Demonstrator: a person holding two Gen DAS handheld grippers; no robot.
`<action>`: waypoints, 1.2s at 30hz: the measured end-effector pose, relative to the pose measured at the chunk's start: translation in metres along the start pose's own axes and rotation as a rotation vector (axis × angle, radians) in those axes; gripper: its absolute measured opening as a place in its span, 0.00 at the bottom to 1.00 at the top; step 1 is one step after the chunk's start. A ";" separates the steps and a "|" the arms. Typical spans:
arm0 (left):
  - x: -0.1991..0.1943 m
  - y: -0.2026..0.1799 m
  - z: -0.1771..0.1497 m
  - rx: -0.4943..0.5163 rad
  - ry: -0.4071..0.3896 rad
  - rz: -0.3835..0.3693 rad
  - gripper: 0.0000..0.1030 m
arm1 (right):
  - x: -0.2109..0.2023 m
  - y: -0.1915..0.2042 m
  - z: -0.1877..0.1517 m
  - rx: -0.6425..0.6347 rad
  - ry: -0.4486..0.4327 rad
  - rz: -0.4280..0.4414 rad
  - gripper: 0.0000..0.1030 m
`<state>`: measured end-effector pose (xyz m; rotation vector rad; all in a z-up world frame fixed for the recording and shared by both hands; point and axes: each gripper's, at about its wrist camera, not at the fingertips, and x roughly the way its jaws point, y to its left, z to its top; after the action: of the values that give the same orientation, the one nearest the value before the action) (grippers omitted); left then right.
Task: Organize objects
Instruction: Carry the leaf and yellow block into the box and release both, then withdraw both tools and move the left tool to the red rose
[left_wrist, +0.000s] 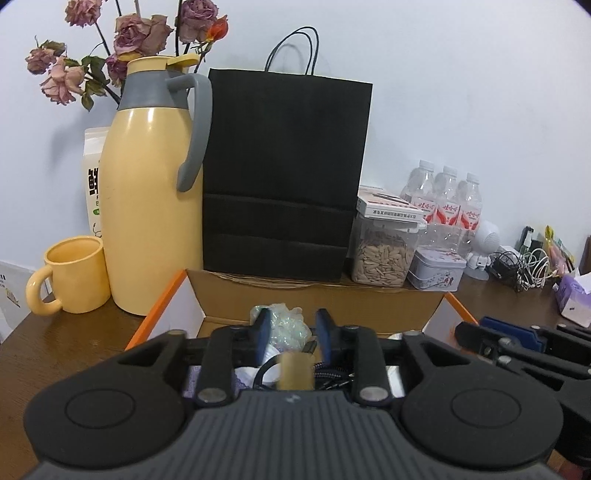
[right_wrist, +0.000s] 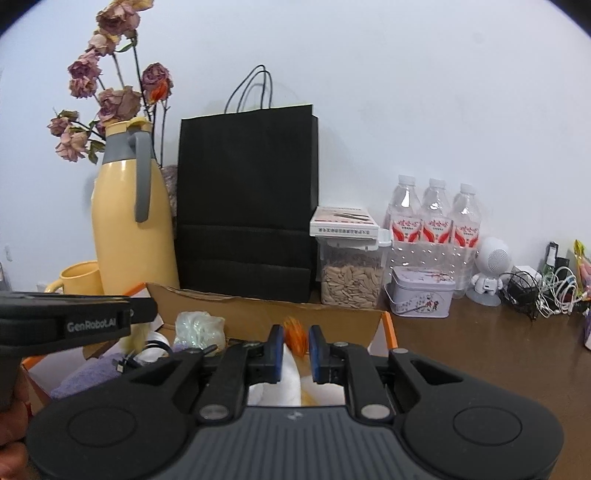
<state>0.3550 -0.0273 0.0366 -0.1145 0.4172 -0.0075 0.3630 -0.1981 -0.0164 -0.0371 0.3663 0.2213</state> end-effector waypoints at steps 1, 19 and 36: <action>0.000 0.001 0.000 -0.007 -0.004 0.008 0.59 | 0.000 -0.001 0.000 0.003 0.004 -0.002 0.30; -0.012 -0.001 0.003 -0.022 -0.061 0.078 1.00 | -0.007 -0.004 0.000 0.015 -0.004 0.014 0.97; -0.117 0.007 -0.012 0.030 -0.137 0.035 1.00 | -0.081 0.019 -0.017 -0.049 -0.060 0.017 0.97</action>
<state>0.2425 -0.0182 0.0719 -0.0780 0.2824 0.0284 0.2792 -0.1976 -0.0028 -0.0754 0.3017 0.2479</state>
